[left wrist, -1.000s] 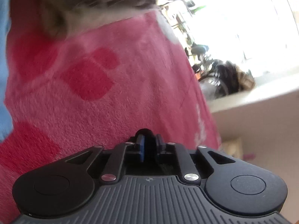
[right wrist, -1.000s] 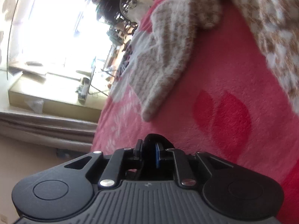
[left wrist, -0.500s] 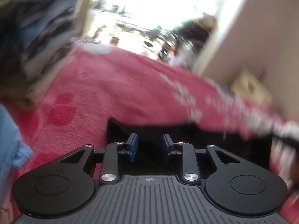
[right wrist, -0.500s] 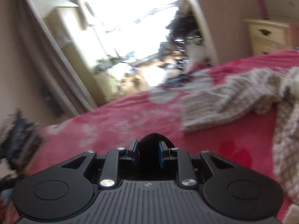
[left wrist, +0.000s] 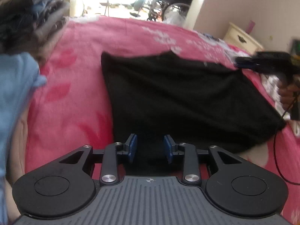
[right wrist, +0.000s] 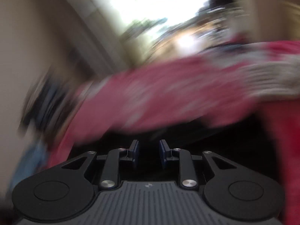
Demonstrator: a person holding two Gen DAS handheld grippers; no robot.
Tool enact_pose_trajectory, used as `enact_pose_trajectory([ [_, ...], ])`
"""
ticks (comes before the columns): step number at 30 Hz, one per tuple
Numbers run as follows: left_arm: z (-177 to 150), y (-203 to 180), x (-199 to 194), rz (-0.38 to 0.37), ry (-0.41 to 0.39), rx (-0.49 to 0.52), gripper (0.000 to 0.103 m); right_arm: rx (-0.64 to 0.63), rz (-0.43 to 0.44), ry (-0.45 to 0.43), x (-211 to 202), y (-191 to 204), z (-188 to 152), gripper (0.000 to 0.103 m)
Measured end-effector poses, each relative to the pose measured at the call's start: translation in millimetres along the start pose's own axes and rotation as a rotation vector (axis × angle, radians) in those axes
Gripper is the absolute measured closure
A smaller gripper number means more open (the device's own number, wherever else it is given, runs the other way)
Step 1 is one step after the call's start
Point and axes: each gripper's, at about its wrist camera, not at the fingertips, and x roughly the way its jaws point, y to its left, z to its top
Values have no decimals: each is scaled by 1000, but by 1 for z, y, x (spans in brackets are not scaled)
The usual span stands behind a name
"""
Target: Fold clothes
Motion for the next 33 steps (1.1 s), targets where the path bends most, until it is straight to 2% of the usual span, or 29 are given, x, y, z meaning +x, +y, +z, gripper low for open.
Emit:
enact_pose_trajectory([
  [7,-5,0,13,38,-11,24,72,-377,71,242,88,112,-23,83],
  [10,-8,0,11,41,-18,36,72,-354,81,234,98,114,-9,88],
  [12,-11,-2,9,43,-24,52,72,-336,94,230,100,114,-1,88],
  [13,-11,-1,9,41,-26,56,72,-327,100,229,100,115,3,84],
  [20,-8,6,10,6,-25,49,72,-263,144,216,104,118,31,84],
  [22,-8,6,10,4,-24,57,72,-311,153,266,114,128,22,85],
  [24,-10,5,10,8,-26,77,72,-358,110,313,138,137,10,85],
  [25,-10,5,10,10,-27,87,72,-336,96,307,151,136,12,87],
  [27,-12,4,9,14,-29,106,72,-249,84,235,165,128,24,97],
  [28,-12,3,9,16,-30,116,72,-192,55,182,165,122,33,95],
  [29,-13,2,9,18,-31,126,72,-144,5,124,160,114,42,88],
  [30,-14,2,9,20,-33,136,72,-104,-28,86,153,104,51,88],
  [31,-14,3,8,18,-33,136,72,-75,-35,77,142,92,58,88],
  [33,-13,5,8,10,-30,128,72,-58,-30,124,119,70,69,88],
])
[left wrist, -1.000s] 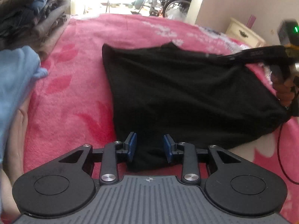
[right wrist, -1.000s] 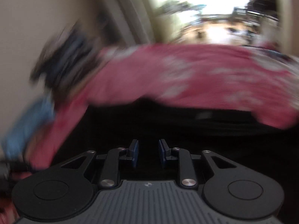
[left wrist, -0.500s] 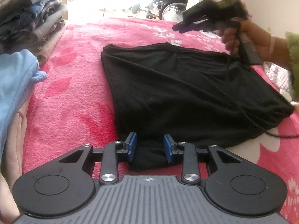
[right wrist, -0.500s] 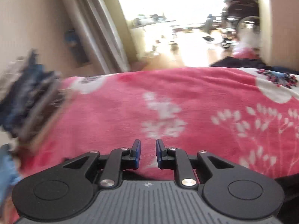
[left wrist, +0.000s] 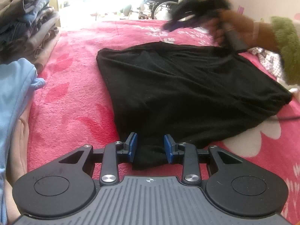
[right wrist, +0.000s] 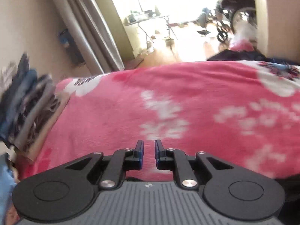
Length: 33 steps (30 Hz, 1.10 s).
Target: Fold clothes
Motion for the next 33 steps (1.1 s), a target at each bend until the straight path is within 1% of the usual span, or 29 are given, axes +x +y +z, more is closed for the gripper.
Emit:
enact_pose_trajectory([
  [1,0,1,0,-4,2,-4,72,-6,5,34,-10,-9,1,88],
  [4,1,2,1,-9,10,-4,72,-116,33,198,-30,-18,-13,88],
  [6,1,1,1,-7,14,10,72,-179,43,288,-30,-20,-25,88],
  [7,1,0,1,-5,16,18,72,-208,1,313,-21,-21,-31,90],
  [8,0,-1,0,-1,19,26,72,-224,-36,327,-11,-24,-35,96],
  [9,0,-2,0,2,21,34,72,-205,-54,304,-1,-30,-34,97],
  [10,0,-2,0,4,23,41,72,-162,-48,262,2,-37,-29,103],
  [11,-1,-3,-1,5,25,47,72,-119,-49,213,3,-44,-22,103],
  [12,-1,-3,-2,6,27,54,72,-84,-81,147,-2,-50,-13,103],
  [13,-1,-3,-2,6,28,61,72,-66,-136,92,-8,-57,-5,94],
  [14,-1,-3,-2,5,29,64,72,-52,-171,75,-14,-65,3,94],
  [15,-1,-3,-2,3,30,62,72,-39,-186,72,-22,-73,8,94],
  [16,-1,-2,-3,1,30,57,72,-26,-162,101,-34,-81,9,94],
  [17,-1,-2,-3,-1,31,56,72,-25,-136,131,-45,-87,8,94],
  [19,-1,-1,-3,-4,33,54,72,-70,-81,206,-63,-88,-3,93],
  [20,-1,-1,-3,-5,34,54,72,-97,-60,258,-64,-87,-10,92],
  [21,-1,0,-3,-7,35,53,72,-103,-53,286,-66,-90,-14,92],
  [25,0,-1,-2,-3,39,57,72,45,-142,188,-76,-123,-5,93],
  [26,0,-1,-2,-4,38,60,72,82,-165,163,-78,-132,-3,92],
  [27,0,-1,-2,-4,38,62,72,119,-187,138,-80,-140,0,89],
  [30,-1,3,-3,-19,33,51,72,230,-253,63,-87,-165,6,88],
  [31,-1,5,-4,-26,34,45,72,248,-264,57,-94,-169,5,88],
  [33,-1,11,-6,-50,42,23,72,202,-241,126,-124,-157,-13,79],
])
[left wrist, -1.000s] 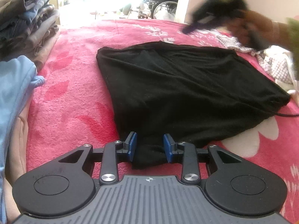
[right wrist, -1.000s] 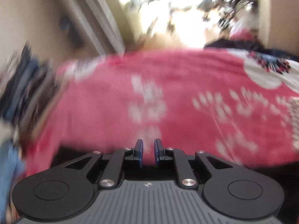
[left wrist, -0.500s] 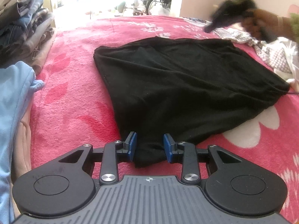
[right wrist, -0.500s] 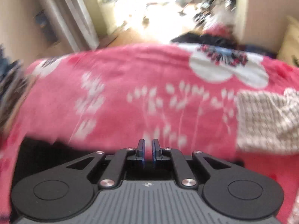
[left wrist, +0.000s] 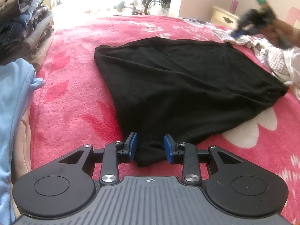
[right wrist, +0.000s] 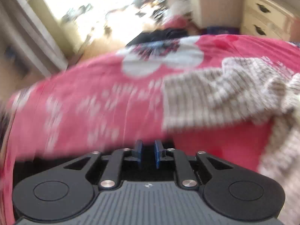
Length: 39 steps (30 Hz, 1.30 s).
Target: Fold clothes
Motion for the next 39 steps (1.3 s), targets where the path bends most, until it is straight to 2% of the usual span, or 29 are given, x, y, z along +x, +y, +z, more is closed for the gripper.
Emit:
enact_pose_trajectory([
  [1,0,4,-2,-17,6,-18,72,-18,8,34,-14,-1,-13,69],
  [4,-2,15,-8,-79,22,-78,72,55,46,132,-49,-20,-63,67],
  [6,-3,24,-11,-114,27,-128,72,174,71,176,-67,-41,-100,67],
  [12,-7,47,-13,-195,59,-326,71,512,115,184,-84,-99,-178,57],
  [17,-14,63,-17,-213,74,-484,68,633,166,129,-79,-119,-200,49],
  [19,-17,67,-16,-236,82,-540,66,646,226,118,-75,-118,-200,48],
  [22,-18,61,-10,-236,82,-546,64,650,300,111,-72,-114,-202,49],
  [27,-15,54,-1,-222,65,-567,65,605,294,88,-67,-109,-202,54],
  [29,-14,51,2,-213,54,-583,67,599,301,74,-65,-110,-201,62],
  [30,-14,50,2,-205,46,-589,72,596,305,67,-64,-110,-201,67],
  [31,-14,49,0,-194,36,-593,76,594,309,60,-63,-110,-201,77],
  [32,-14,48,-1,-183,27,-598,86,591,312,53,-63,-111,-201,88],
  [33,-14,47,-3,-172,18,-602,97,583,311,43,-62,-111,-200,90],
  [35,-14,45,-6,-150,-1,-611,100,548,289,15,-67,-107,-197,95],
  [39,-15,41,-13,-107,-38,-628,101,495,272,-19,-91,-100,-195,96],
])
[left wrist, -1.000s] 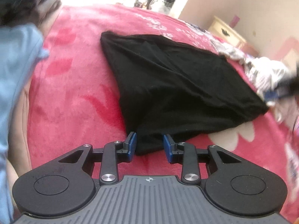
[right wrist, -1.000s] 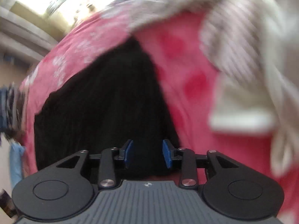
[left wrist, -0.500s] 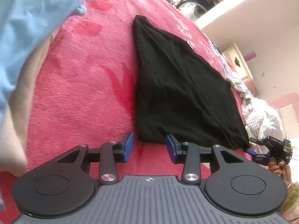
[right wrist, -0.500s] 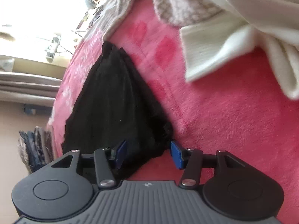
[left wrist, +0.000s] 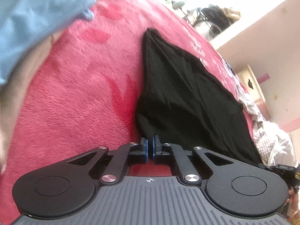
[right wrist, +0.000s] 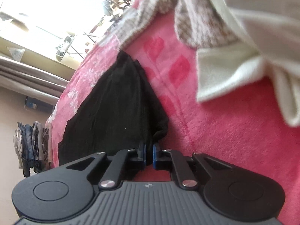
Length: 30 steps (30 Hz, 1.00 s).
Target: Fold clothes
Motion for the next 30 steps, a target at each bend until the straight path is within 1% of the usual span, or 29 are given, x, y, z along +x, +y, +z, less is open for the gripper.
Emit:
enact_pose_trajectory([
  [1,0,-3,-8,-1,-12,12,102,-11,5,-3,-8,3,-1,96],
  [3,1,-10,-33,-6,-27,68,102,-30,18,4,-26,8,-6,97],
  [6,-4,-21,-78,-9,-12,179,102,-46,35,52,-61,9,-26,97],
  [9,-24,-26,-125,1,35,273,102,-53,27,108,-95,1,-57,97],
  [12,-57,-21,-153,47,123,359,102,-83,1,158,-121,-16,-96,96],
  [14,-77,-12,-145,82,169,393,101,-125,-41,168,-123,-28,-121,95],
  [16,-97,-3,-132,118,211,423,101,-146,-94,171,-109,-45,-138,92],
  [18,-117,6,-119,154,253,452,98,-182,-202,138,-100,-58,-143,92],
  [19,-127,10,-112,172,274,467,98,-187,-226,113,-107,-61,-142,93],
  [20,-130,12,-113,178,275,476,95,-191,-250,87,-114,-64,-140,92],
  [22,-126,12,-125,181,258,489,93,-211,-291,35,-129,-67,-138,91],
  [23,-123,11,-134,192,242,503,90,-250,-292,12,-140,-62,-140,91],
  [25,-117,8,-150,214,205,529,89,-329,-254,0,-153,-48,-148,89],
  [27,-114,1,-160,212,166,561,88,-409,-211,9,-155,-34,-162,81],
  [28,-115,-3,-159,196,158,571,87,-442,-198,21,-151,-28,-170,71],
  [29,-116,-8,-154,174,156,577,86,-458,-186,32,-146,-24,-176,66],
  [30,-117,-13,-150,152,154,583,86,-438,-178,42,-139,-24,-179,66],
])
